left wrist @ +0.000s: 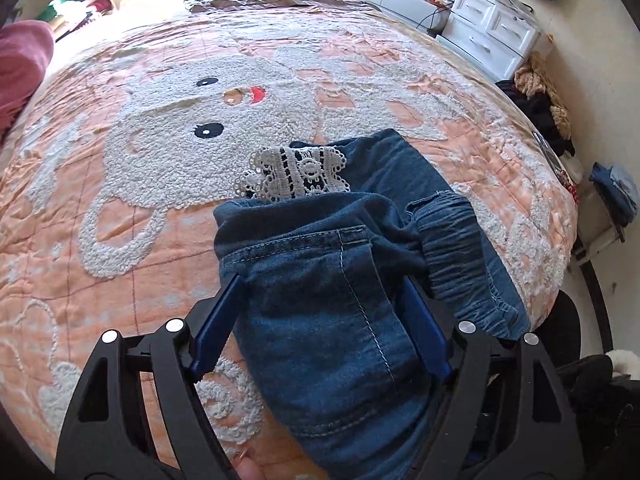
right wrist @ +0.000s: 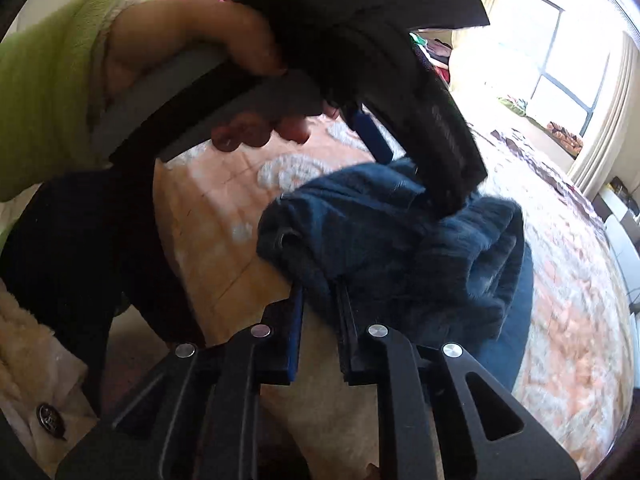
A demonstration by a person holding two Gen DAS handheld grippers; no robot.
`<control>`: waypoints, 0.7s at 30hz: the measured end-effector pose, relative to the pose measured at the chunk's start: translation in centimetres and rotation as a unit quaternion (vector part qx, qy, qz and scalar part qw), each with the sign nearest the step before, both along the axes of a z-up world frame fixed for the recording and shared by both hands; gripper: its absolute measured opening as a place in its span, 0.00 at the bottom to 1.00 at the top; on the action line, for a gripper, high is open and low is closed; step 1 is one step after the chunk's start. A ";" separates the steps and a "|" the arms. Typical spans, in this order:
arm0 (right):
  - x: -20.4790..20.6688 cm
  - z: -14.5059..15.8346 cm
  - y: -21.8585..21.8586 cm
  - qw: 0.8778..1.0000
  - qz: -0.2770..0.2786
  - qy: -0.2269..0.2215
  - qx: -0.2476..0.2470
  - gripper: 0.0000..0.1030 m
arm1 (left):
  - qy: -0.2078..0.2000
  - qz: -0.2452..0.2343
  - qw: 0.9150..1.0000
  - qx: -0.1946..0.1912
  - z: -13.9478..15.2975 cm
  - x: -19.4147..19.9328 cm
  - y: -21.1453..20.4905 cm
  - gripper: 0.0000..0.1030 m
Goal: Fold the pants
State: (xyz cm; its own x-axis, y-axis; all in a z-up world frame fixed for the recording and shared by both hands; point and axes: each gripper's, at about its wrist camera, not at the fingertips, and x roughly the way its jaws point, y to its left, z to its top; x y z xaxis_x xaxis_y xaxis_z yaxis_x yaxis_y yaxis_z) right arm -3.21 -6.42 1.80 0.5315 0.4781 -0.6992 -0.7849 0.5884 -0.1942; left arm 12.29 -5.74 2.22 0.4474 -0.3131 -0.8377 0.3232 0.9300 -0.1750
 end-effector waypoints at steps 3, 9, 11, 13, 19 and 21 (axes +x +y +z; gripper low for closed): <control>-0.5 1.6 -1.0 1.000 0.006 -0.002 0.029 0.17 | 0.002 0.000 1.000 0.001 -0.1 0.3 -0.1 0.69; -0.4 4.2 0.6 0.997 0.030 -0.043 0.051 0.44 | -0.001 0.006 1.000 -0.007 0.2 0.6 0.2 0.69; 0.0 3.9 1.9 0.997 0.035 -0.061 0.038 0.45 | 0.001 0.009 1.000 -0.011 0.2 0.6 0.2 0.69; 0.1 3.7 2.9 0.997 0.040 -0.068 0.018 0.44 | 0.001 0.009 1.000 -0.011 0.1 0.6 0.2 0.69; 0.7 2.4 3.3 1.000 0.021 -0.019 -0.008 0.20 | 0.002 0.009 1.000 -0.011 -0.3 0.6 0.2 0.69; 0.4 2.5 2.5 1.000 0.015 -0.008 0.009 0.20 | 0.002 0.008 1.000 -0.013 -0.5 0.5 0.2 0.70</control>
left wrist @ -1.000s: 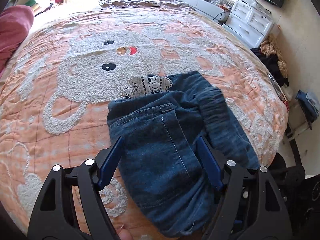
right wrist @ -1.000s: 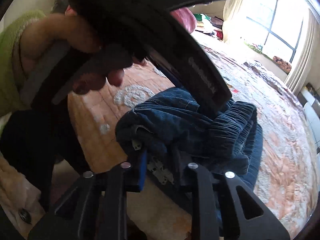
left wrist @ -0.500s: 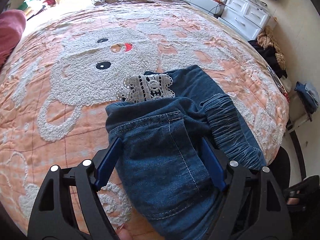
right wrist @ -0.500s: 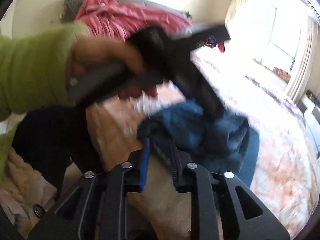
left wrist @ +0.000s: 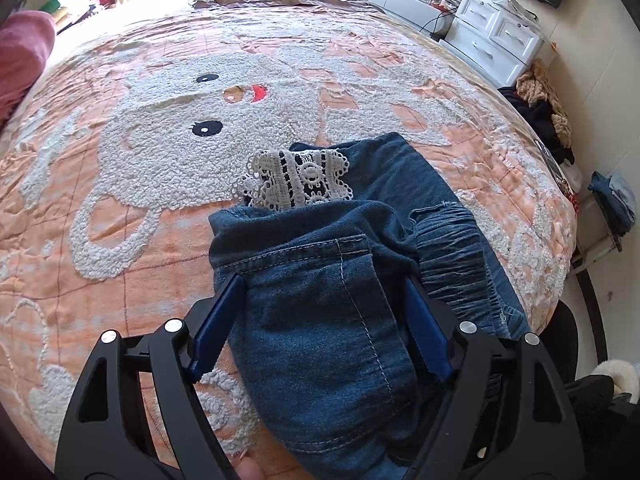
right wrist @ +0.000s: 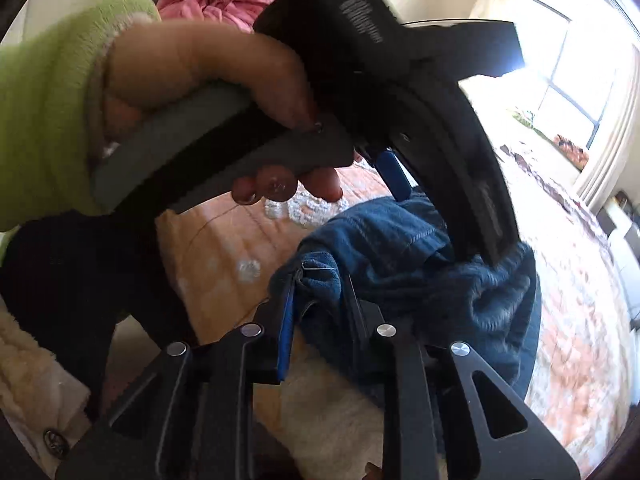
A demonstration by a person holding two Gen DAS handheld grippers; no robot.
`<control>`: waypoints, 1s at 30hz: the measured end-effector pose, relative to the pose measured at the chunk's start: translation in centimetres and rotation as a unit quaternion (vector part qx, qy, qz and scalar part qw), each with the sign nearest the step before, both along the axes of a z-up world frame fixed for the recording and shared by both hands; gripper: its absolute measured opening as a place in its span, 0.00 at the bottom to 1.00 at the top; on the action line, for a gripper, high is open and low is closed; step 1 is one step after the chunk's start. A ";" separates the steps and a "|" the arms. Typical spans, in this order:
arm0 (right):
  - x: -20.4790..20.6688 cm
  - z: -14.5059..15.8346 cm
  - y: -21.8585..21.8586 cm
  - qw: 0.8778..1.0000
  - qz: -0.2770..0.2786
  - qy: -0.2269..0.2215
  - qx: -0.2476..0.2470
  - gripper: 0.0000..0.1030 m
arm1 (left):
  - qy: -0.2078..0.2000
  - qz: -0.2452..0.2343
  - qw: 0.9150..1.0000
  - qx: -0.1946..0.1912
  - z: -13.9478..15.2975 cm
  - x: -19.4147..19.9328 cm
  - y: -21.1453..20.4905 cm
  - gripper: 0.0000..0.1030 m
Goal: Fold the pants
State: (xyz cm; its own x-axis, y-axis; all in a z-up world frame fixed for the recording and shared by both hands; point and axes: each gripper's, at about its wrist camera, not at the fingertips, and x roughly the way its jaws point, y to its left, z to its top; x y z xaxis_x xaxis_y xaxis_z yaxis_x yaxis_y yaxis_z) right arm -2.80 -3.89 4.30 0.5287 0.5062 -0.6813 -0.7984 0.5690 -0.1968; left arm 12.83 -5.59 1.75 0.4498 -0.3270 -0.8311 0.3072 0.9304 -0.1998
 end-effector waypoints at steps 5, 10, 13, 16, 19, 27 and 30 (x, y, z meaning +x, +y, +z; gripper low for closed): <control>0.4 -1.0 -0.3 0.999 -0.019 0.019 0.038 0.21 | -0.002 0.004 1.000 -0.001 -0.2 0.1 0.0 0.71; 1.2 -0.3 -1.2 0.996 -0.030 0.045 0.068 0.26 | -0.006 0.008 1.000 -0.005 -0.2 -0.1 0.1 0.71; 1.6 0.4 -2.3 0.995 -0.040 0.056 0.076 0.29 | -0.008 0.009 1.000 -0.006 -0.1 -0.1 0.2 0.71; 1.0 1.8 -3.3 0.992 -0.048 0.063 0.093 0.38 | -0.011 0.012 1.000 -0.007 -0.1 -0.3 0.2 0.71; 0.4 3.2 -4.4 0.990 -0.050 0.064 0.112 0.44 | -0.013 0.014 1.000 -0.010 0.0 -0.5 0.3 0.71; -1.4 3.5 -7.6 0.982 -0.076 0.084 0.150 0.60 | -0.018 0.014 1.000 -0.020 0.7 -1.4 0.5 0.74; -1.9 4.3 -9.3 0.980 -0.095 0.078 0.160 0.65 | -0.025 0.014 0.999 -0.024 1.3 -1.9 0.5 0.76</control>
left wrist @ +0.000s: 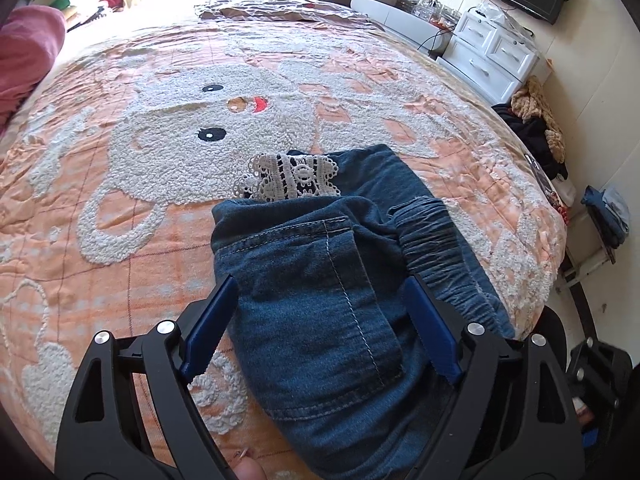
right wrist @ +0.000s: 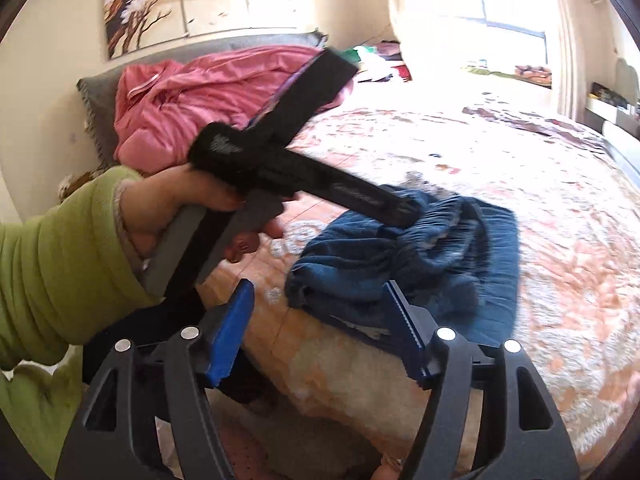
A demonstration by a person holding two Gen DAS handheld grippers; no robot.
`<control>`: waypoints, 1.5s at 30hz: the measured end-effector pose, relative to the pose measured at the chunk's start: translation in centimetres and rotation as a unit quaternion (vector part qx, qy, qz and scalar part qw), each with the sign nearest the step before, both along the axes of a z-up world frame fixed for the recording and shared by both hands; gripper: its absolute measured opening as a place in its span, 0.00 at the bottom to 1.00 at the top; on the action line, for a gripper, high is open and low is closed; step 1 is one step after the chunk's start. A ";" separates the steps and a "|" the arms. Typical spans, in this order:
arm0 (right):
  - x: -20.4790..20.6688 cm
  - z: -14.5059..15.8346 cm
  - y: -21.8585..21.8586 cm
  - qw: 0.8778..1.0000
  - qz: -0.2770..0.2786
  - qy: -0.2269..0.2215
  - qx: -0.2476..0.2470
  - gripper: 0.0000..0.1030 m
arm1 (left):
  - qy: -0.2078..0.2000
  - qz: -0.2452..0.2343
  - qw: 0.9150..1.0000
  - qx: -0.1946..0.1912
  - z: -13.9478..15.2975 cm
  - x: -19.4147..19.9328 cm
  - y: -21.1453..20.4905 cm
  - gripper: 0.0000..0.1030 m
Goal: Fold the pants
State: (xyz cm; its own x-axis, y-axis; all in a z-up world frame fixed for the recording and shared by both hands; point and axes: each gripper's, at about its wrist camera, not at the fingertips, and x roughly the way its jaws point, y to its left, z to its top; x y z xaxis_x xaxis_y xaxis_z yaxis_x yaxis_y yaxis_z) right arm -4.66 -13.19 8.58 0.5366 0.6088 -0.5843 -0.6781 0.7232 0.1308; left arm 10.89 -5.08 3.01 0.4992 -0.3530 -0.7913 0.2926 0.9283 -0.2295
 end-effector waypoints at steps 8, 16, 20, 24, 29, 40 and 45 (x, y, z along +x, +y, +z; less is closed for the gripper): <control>0.1 0.9 -2.3 0.998 -0.058 -0.016 0.000 0.74 | -0.020 0.001 1.000 -0.005 1.5 -1.7 -0.1 0.81; 0.3 1.7 -3.6 0.995 -0.098 -0.028 0.004 0.79 | -0.042 0.003 0.999 -0.004 3.1 -3.4 -0.2 0.86; 0.4 2.1 -4.2 0.993 -0.114 -0.033 0.010 0.84 | -0.052 0.008 0.999 0.001 3.5 -4.3 -0.2 0.88; 0.5 2.4 -4.8 0.991 -0.129 -0.036 0.014 0.86 | -0.057 0.013 0.998 0.004 3.8 -5.0 -0.2 0.89; 1.1 2.5 -5.4 0.989 -0.146 -0.032 0.019 0.90 | -0.067 0.017 0.998 0.005 4.0 -6.1 -0.2 0.90; 2.9 2.0 -6.1 0.984 -0.175 -0.018 0.009 0.93 | -0.072 0.035 0.997 0.015 2.9 -6.8 0.3 0.90; 4.1 1.3 -6.3 0.982 -0.188 0.000 -0.002 0.94 | -0.077 0.044 0.995 0.038 2.2 -6.4 0.4 0.90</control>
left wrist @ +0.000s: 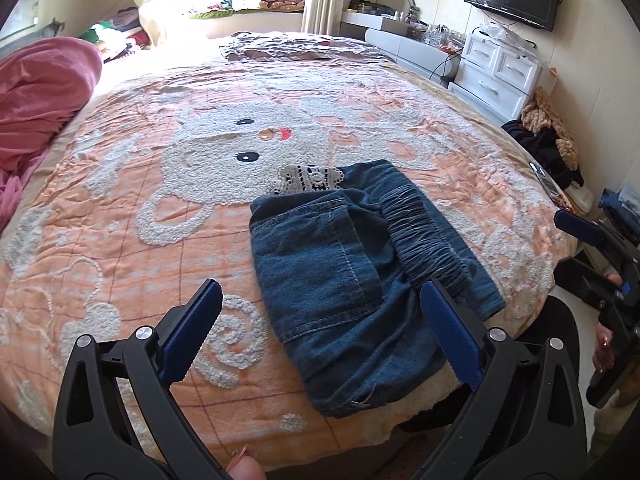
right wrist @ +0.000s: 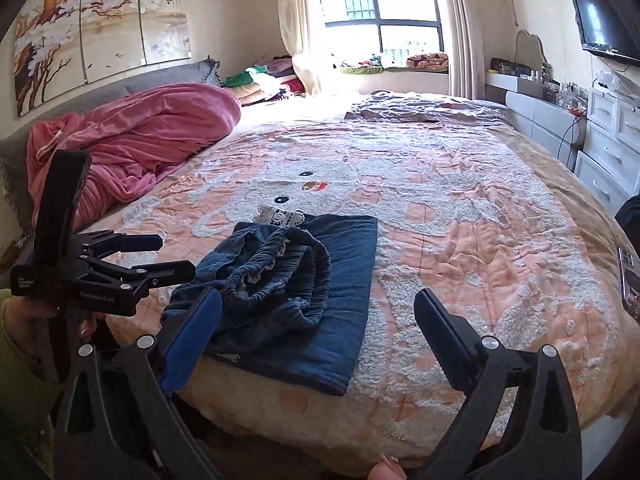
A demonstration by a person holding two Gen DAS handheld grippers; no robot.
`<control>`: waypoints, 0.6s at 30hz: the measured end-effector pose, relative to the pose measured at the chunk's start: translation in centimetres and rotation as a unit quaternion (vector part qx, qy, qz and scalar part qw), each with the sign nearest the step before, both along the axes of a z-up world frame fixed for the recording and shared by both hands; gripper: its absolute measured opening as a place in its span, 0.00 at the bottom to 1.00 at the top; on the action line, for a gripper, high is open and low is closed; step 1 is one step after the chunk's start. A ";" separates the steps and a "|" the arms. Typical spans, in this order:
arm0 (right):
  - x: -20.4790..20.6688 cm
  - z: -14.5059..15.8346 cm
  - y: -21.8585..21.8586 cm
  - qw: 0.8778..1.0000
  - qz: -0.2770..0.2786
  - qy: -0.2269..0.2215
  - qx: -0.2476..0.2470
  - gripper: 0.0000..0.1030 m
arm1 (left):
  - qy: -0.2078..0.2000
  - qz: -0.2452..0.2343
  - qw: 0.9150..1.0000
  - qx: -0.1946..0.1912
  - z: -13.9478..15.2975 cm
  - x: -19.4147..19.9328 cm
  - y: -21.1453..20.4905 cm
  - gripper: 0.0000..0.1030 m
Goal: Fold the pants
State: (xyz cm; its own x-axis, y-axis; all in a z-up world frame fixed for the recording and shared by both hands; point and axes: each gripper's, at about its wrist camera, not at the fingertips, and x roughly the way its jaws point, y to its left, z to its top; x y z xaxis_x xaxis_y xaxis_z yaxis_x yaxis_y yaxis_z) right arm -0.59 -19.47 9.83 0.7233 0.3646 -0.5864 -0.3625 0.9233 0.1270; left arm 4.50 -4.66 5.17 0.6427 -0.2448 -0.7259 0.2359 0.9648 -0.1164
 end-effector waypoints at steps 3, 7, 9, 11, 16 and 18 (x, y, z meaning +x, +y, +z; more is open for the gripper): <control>0.9 -0.5 -0.2 1.000 -0.008 0.011 0.002 0.94 | 0.004 0.004 1.000 -0.001 -0.5 0.3 0.3 0.90; 2.2 -1.3 -0.1 1.000 -0.012 0.025 0.001 0.94 | 0.008 0.011 1.000 0.002 -1.2 0.6 0.5 0.90; 2.9 -1.6 -0.1 0.999 -0.015 0.032 -0.003 0.94 | 0.013 0.014 1.000 -0.003 -1.5 0.8 0.7 0.90; 3.6 -2.0 -0.1 0.999 -0.022 0.039 -0.008 0.94 | 0.016 0.017 1.000 -0.005 -1.8 1.1 0.9 0.90; 5.5 -3.0 -0.4 0.997 -0.035 0.065 -0.005 0.94 | 0.024 0.027 0.999 -0.012 -2.6 1.6 1.3 0.90; 6.4 -3.6 -0.5 0.996 -0.038 0.081 -0.004 0.94 | 0.029 0.031 0.999 -0.015 -3.0 1.8 1.5 0.90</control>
State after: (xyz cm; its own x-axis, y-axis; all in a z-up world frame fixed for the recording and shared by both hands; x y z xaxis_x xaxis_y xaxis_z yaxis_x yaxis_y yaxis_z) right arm 5.77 -19.95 6.27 0.6444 0.3069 -0.7004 -0.2672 0.9486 0.1697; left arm 6.29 -3.13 2.14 0.6144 -0.2282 -0.7553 0.1671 0.9732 -0.1581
